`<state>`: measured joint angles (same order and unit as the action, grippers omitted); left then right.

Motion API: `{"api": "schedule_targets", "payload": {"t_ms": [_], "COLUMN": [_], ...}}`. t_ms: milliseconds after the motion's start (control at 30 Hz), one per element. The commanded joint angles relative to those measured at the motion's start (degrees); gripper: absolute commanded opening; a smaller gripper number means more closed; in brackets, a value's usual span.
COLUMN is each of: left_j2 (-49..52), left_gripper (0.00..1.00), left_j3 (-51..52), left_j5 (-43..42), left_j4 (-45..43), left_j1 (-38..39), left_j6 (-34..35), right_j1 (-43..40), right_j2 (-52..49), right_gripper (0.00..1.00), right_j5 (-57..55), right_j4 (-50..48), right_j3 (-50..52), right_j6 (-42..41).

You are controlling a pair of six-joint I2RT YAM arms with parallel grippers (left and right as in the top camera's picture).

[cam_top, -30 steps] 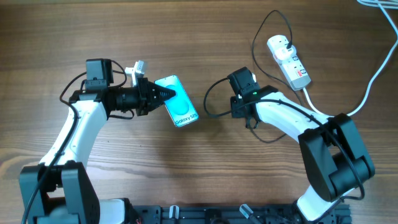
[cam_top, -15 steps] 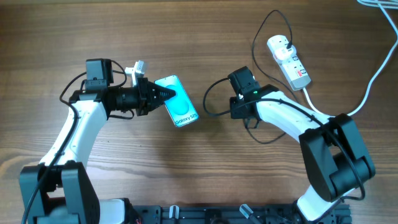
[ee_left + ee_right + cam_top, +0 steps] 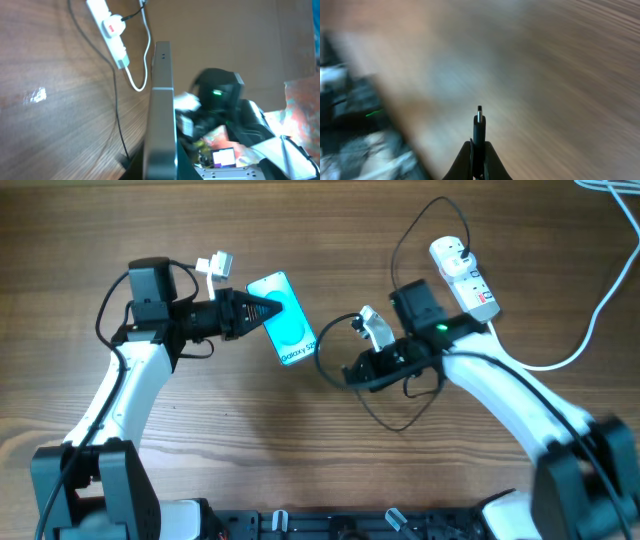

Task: Plug charger to phone and switch on socket
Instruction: 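Carry the plug with the right gripper toward the phone's bottom port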

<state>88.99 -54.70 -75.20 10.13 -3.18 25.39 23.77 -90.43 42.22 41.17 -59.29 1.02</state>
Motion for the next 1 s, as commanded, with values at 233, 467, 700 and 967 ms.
{"api": "schedule_targets", "payload": {"t_ms": [233, 467, 700, 967], "left_j2": [-0.15, -0.15, -0.17, -0.17], "left_gripper": [0.04, 0.04, 0.04, 0.04], "left_j3": [-0.7, -0.7, -0.7, -0.7], "left_j5": [-3.82, -6.05, -9.77, -12.0], "left_j4": [-14.49, -19.74, -22.93, -25.64], "left_j1": [-0.22, -0.2, -0.2, -0.2], "left_j6": [9.86, 12.59, 12.59, 12.59], "right_j1": [-0.17, -0.17, -0.22, -0.22], "right_j2": [5.03, 4.72, 3.15, -0.83], "right_gripper": [0.05, 0.04, 0.04, 0.04], "right_j5": [33.31, 33.29, 32.28, 38.14], "right_j4": [-5.6, -24.72, -33.18, -43.36], "right_j3": [4.13, 8.15, 9.18, 9.18], "right_j6": [11.52, -2.69, -9.86, -17.14]}}
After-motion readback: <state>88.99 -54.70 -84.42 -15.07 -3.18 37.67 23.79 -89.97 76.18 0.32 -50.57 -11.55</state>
